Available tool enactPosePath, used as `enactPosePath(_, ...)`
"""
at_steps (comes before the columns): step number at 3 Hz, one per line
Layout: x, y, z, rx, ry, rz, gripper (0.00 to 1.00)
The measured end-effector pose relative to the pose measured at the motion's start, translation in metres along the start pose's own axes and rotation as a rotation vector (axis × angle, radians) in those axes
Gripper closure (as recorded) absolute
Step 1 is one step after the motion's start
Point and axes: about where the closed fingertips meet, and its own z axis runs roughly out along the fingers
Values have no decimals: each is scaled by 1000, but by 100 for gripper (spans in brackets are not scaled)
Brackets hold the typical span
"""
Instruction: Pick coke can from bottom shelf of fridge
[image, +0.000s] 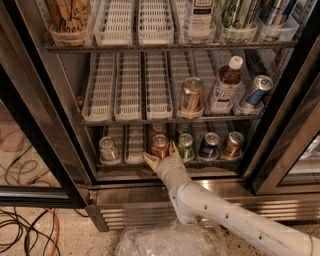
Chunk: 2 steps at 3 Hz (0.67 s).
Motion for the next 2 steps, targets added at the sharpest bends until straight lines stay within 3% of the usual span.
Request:
enactPosePath(1,-2,-3,5,11,-3,4,27)
enactPosePath(2,-2,-4,7,15,-4,5,46)
